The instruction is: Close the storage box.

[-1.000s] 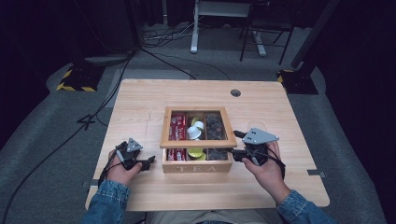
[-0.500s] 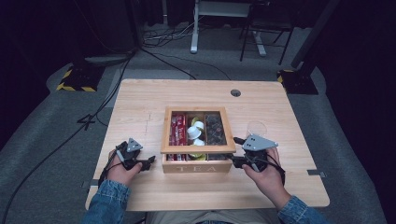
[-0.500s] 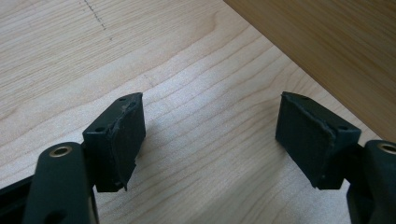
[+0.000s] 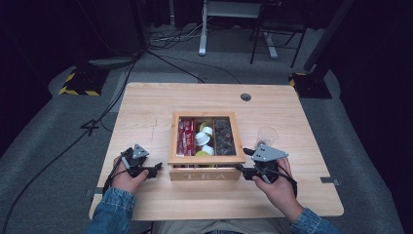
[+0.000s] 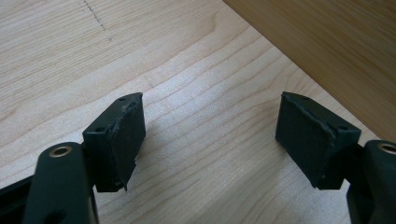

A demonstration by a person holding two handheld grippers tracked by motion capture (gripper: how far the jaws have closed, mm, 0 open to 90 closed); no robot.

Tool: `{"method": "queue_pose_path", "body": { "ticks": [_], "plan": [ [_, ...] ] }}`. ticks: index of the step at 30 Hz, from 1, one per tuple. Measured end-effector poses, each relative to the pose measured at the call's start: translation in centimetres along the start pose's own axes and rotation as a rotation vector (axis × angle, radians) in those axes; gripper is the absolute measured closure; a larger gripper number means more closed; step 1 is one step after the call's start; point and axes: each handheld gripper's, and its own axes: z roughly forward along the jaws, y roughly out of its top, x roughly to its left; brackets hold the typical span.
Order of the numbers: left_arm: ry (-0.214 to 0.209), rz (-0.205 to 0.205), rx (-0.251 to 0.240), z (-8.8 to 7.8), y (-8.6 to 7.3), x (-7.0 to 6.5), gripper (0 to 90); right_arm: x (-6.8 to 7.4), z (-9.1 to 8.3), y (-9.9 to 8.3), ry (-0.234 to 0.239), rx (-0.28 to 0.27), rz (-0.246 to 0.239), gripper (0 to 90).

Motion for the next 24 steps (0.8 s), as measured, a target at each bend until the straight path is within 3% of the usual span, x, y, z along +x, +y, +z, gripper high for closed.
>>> {"method": "queue_pose_path", "body": {
  "ticks": [16, 20, 21, 24],
  "plan": [
    [-0.004, 0.007, 0.003, 0.1, 0.1, 0.0, 24.5, 0.2, 0.0, -0.6, 0.027, 0.032, 0.004, 36.8],
    [-0.003, 0.005, 0.001, 0.1, 0.1, 0.0, 24.4, 0.7, 0.0, -0.5, 0.027, 0.061, -0.030, 34.6],
    [-0.002, 0.007, 0.000, 0.1, 0.1, 0.0, 24.4, 1.0, 0.2, -0.7, 0.026, 0.091, -0.053, 33.3],
    [-0.004, 0.005, -0.003, 0.1, 0.1, 0.0, 24.4, 1.1, 0.1, -0.8, 0.044, 0.065, -0.028, 33.3]
  ]
}}
